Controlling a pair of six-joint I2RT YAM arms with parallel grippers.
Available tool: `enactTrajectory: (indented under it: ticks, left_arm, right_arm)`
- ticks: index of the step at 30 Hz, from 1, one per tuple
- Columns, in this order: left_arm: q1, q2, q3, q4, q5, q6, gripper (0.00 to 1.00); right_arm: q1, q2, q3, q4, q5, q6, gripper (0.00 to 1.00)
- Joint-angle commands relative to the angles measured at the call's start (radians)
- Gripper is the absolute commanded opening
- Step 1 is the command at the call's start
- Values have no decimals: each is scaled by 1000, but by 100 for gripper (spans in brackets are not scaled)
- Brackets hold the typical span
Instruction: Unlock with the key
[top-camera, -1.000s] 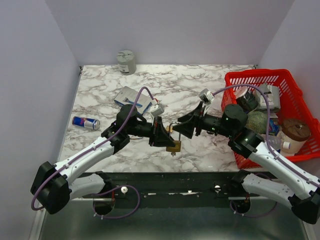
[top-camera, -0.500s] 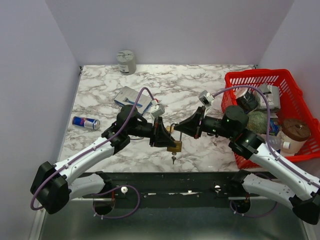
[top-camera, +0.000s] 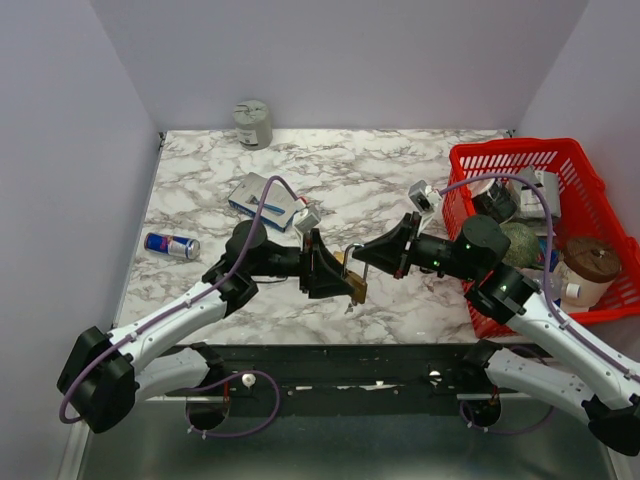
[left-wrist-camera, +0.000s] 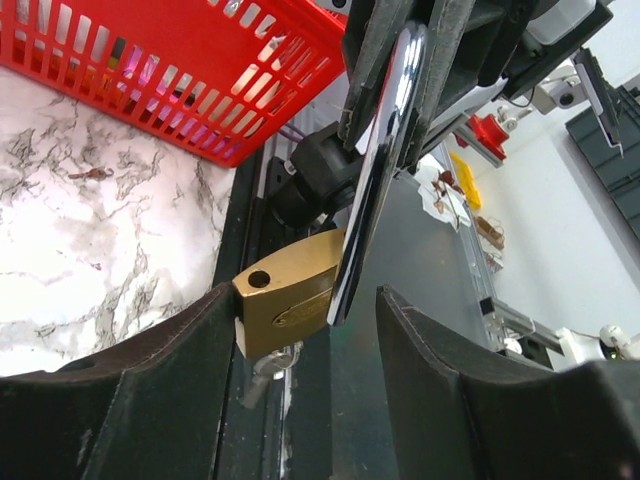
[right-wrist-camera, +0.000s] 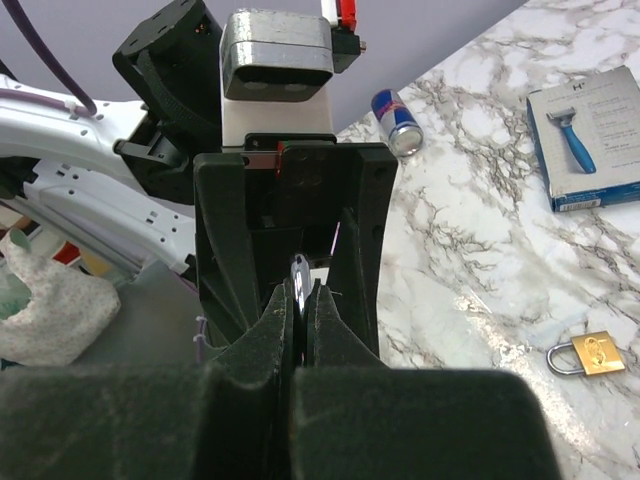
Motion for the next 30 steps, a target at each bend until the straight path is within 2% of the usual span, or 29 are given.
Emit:
enactTrajectory:
  ticks: [1,3,5,6,7,9,11,16,18,20,24,28,30]
  left_arm:
    - [-16,-18,-13,50,-52,1,68]
    - [-23,-19,-14,23,-116,11,71]
    - [-57,-44,-10,-88,-200,88,75]
    - [-74,-56,7,-135,-313,126,76]
    - [-92,-73,18,-218,-361,178,77]
    - [-146,-90,35,-255,-468,205,81]
    - [-180,-111,24,-235,-507,180,83]
    - [-211,-102,-48,-85,-526,90,83]
    - [-212,-90,-49,-74,-555,73,83]
    - [-211,-90,-39,-135,-624,79,82]
    - [-200,-108,19,-238,-620,143,83]
    - [-146,-133,84,-355,-523,202,88]
    - [-73,-139,116,-421,-433,220,90]
  right_arm:
    - [5,-18,2,88,23,23,1]
    - [5,-29,-2,96,35,28,1]
    - [5,-38,-2,78,75,29,1]
    - [5,-41,3,69,92,26,1]
    - [5,-41,6,59,119,22,1]
    - [5,-33,11,35,147,19,1]
    - [5,-26,17,23,176,19,1]
    - [5,3,11,10,274,34,1]
    - [5,7,0,4,317,42,1]
    - [5,17,-5,-4,386,46,1]
    - [3,56,-8,-60,451,16,1]
    - [-73,131,-14,-63,407,11,1]
    - [-110,184,-14,-54,376,8,1]
